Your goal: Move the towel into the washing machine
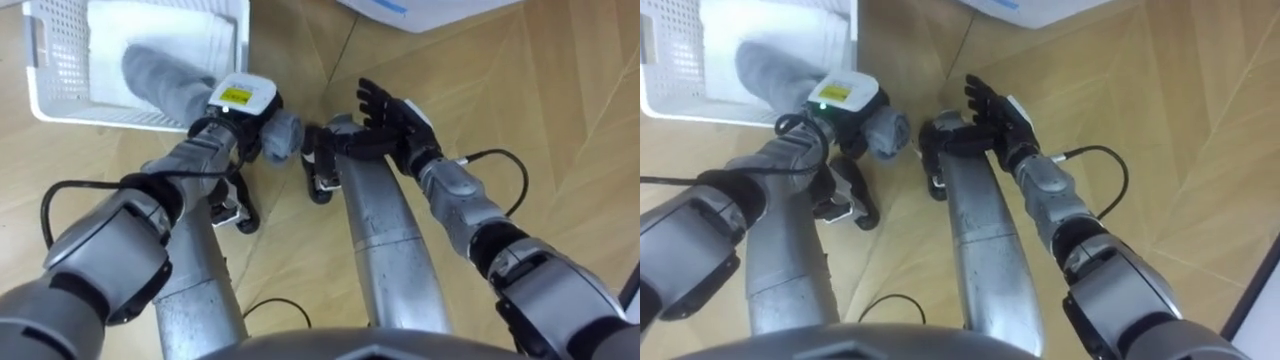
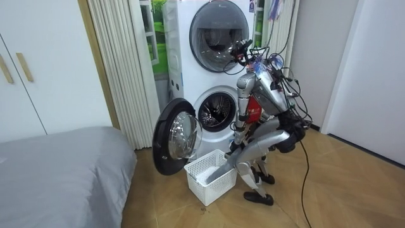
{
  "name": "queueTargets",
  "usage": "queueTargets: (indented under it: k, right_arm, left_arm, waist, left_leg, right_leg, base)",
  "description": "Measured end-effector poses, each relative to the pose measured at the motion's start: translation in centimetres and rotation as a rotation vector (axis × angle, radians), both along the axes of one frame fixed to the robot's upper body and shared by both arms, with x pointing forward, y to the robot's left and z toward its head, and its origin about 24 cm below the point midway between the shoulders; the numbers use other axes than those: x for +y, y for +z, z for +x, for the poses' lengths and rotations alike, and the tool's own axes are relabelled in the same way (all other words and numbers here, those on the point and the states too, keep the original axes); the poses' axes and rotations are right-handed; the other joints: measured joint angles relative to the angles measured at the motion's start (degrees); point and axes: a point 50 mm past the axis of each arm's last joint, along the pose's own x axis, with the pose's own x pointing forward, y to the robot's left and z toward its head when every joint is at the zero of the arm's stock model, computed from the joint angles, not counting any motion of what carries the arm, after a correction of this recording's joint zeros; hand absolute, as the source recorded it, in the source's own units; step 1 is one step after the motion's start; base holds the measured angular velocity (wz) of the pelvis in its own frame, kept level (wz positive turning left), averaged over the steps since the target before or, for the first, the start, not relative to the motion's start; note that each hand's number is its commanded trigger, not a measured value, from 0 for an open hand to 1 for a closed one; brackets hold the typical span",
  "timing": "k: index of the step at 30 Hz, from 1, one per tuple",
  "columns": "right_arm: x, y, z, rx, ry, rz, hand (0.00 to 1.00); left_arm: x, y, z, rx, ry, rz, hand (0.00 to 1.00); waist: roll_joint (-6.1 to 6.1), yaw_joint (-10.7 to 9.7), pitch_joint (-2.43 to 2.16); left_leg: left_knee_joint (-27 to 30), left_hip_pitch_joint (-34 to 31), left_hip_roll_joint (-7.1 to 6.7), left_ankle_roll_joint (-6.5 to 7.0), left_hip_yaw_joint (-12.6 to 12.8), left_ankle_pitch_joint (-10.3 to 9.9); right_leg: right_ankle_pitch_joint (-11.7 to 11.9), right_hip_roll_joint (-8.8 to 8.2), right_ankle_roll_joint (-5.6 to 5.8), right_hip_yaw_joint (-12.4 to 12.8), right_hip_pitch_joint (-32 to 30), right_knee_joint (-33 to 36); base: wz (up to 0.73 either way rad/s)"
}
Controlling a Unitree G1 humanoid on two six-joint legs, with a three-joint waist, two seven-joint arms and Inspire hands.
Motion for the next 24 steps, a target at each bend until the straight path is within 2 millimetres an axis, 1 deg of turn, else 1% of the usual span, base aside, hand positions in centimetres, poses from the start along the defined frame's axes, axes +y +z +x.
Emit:
queueTargets:
  k: [2, 4, 6, 7, 8, 9, 10, 11, 12, 15, 18, 19, 21, 22, 23, 24]
  right_arm:
    - [-0.1, -0.6, -0.5, 0.03, 0.004, -0.023, 0.0]
    - [-0.3, -1.1, -1.1, 0.054, 0.006, -0.037, 0.0]
    - [-1.0, -2.0, -1.9, 0.1, -0.001, -0.074, 0.0]
    - [-1.3, -2.2, -2.1, 0.114, -0.006, -0.084, 0.0]
    - [-1.7, -2.7, -2.6, 0.141, -0.015, -0.1, 0.0]
    - [-2.3, -3.1, -3.1, 0.169, -0.029, -0.112, 0.0]
    - [-2.4, -3.3, -3.3, 0.181, -0.029, -0.124, 0.0]
    - [-2.7, -3.6, -3.7, 0.195, -0.027, -0.145, 0.0]
    - [-3.0, -3.8, -4.0, 0.208, -0.033, -0.158, 0.0]
    - [-3.3, -4.1, -4.4, 0.229, -0.017, -0.192, 0.0]
    - [-3.5, -4.2, -4.4, 0.243, -0.005, -0.216, 0.0]
    - [-3.7, -4.2, -4.4, 0.251, -0.003, -0.223, 0.0]
    - [-3.8, -4.4, -4.6, 0.268, 0.005, -0.236, 0.0]
    - [-3.8, -4.4, -4.6, 0.267, 0.009, -0.241, 0.0]
    - [-3.9, -4.3, -4.4, 0.265, 0.012, -0.247, 0.0]
    - [-4.0, -4.2, -4.2, 0.264, 0.014, -0.255, 0.0]
  left_arm:
    - [0.1, -0.7, -0.7, 0.031, -0.01, 0.014, 1.0]
    - [0.1, -1.2, -1.2, 0.061, -0.008, 0.016, 1.0]
    - [0.2, -1.8, -1.8, 0.098, -0.002, 0.014, 1.0]
    - [0.2, -1.9, -1.9, 0.103, 0.0, 0.012, 1.0]
    - [0.1, -2.1, -2.1, 0.117, 0.002, 0.007, 1.0]
    - [-0.1, -2.3, -2.4, 0.13, 0.002, 0.002, 1.0]
    - [-0.1, -2.3, -2.5, 0.134, 0.003, 0.0, 1.0]
    - [-0.2, -2.3, -2.5, 0.136, 0.001, -0.005, 1.0]
    - [-0.3, -2.3, -2.5, 0.137, 0.003, -0.009, 1.0]
    - [0.0, -2.3, -2.5, 0.136, 0.024, -0.02, 1.0]
    - [0.2, -1.9, -2.0, 0.116, 0.075, -0.068, 1.0]
    - [0.2, -1.6, -1.7, 0.107, 0.117, -0.118, 1.0]
    - [-0.1, -0.7, -0.9, 0.072, 0.196, -0.245, 1.0]
    - [-0.3, -0.4, -0.7, 0.062, 0.209, -0.277, 1.0]
    - [-0.7, 0.2, -0.3, 0.041, 0.242, -0.358, 1.0]
    - [-1.1, 0.9, 0.3, 0.023, 0.278, -0.447, 1.0]
  waist:
    - [0.01, 0.1, -0.05]
    - [0.1, 0.3, -0.09]
    - [0.4, 0.7, -0.3]
    - [0.41, 0.9, -0.33]
    - [0.51, 1.6, -0.39]
    - [0.72, 2.1, -0.66]
    - [0.74, 2.4, -0.79]
    - [0.73, 2.7, -0.93]
    - [0.79, 2.9, -0.96]
    - [1.05, 3.3, -0.95]
    - [1.82, 3.4, -0.82]
    - [2.3, 3.5, -0.56]
    - [2.77, 4.2, -0.47]
    - [2.83, 4.5, -0.44]
    - [2.87, 5.1, -0.41]
    - [3.08, 5.2, -0.28]
  left_leg:
    - [-2.4, 2.5, -0.07, -0.05, 0.0, 0.6]
    - [-5.2, 5.1, -0.1, -0.09, 0.1, 1.4]
    - [-9.7, 9.0, -0.13, -0.13, 0.3, 2.6]
    - [-10.9, 10.1, -0.14, -0.13, 0.4, 2.9]
    - [-13.3, 12.3, -0.2, -0.17, 0.6, 3.5]
    - [-15.4, 14.5, -0.27, -0.18, 1.0, 4.1]
    - [-16.6, 15.5, -0.45, -0.2, 1.2, 4.4]
    - [-19.1, 17.5, -1.28, -0.25, 1.6, 5.2]
    - [-21.2, 19.4, -1.94, -0.3, 1.8, 5.9]
    - [-23.5, 22.6, -2.08, -0.51, 2.0, 6.3]
    - [-25.0, 24.9, -1.98, -0.8, 1.6, 6.7]
    - [-25.5, 25.6, -1.9, -0.79, 1.5, 6.7]
    - [-26.8, 27.1, -2.04, -0.9, 1.6, 7.1]
    - [-27.0, 27.4, -2.12, -0.93, 1.6, 7.1]
    - [-27.5, 27.7, -2.44, -0.96, 1.7, 7.5]
    - [-28.1, 27.8, -2.91, -0.89, 1.6, 8.0]
  right_leg:
    - [0.6, 0.11, 0.41, -0.1, 2.7, -2.8]
    - [1.6, 0.2, 0.45, -0.4, 5.6, -5.9]
    - [3.2, 0.05, 0.56, -1.4, 9.9, -11.1]
    - [3.6, 0.14, 0.62, -1.5, 11.1, -12.5]
    - [4.2, 0.16, 0.74, -1.7, 13.4, -15.0]
    - [5.0, 0.12, 0.72, -2.2, 15.5, -17.2]
    - [5.3, -0.03, 0.72, -2.3, 16.5, -18.3]
    - [5.7, -1.0, 0.69, -2.9, 18.2, -19.9]
    - [6.0, -1.46, 0.73, -3.2, 19.8, -21.4]
    - [6.4, -1.95, 0.56, -4.0, 23.0, -23.5]
    - [6.7, -1.97, 0.4, -4.9, 25.9, -25.7]
    - [6.8, -1.95, 0.38, -5.3, 26.9, -26.5]
    - [7.1, -2.13, 0.34, -5.8, 28.2, -27.7]
    - [7.2, -2.32, 0.28, -6.1, 28.5, -27.8]
    - [7.2, -2.69, 0.25, -6.2, 28.7, -27.8]
    - [7.2, -3.06, 0.25, -6.3, 28.7, -27.9]
  base:
    - [-0.02]
    - [-0.05]
    - [-0.09]
    - [-0.08]
    - [-0.04]
    - [0.0]
    - [0.03]
    - [0.09]
    - [0.11]
    - [0.02]
    - [0.0]
    - [0.0]
    - [0.0]
    - [0.0]
    - [0.13]
    - [0.16]
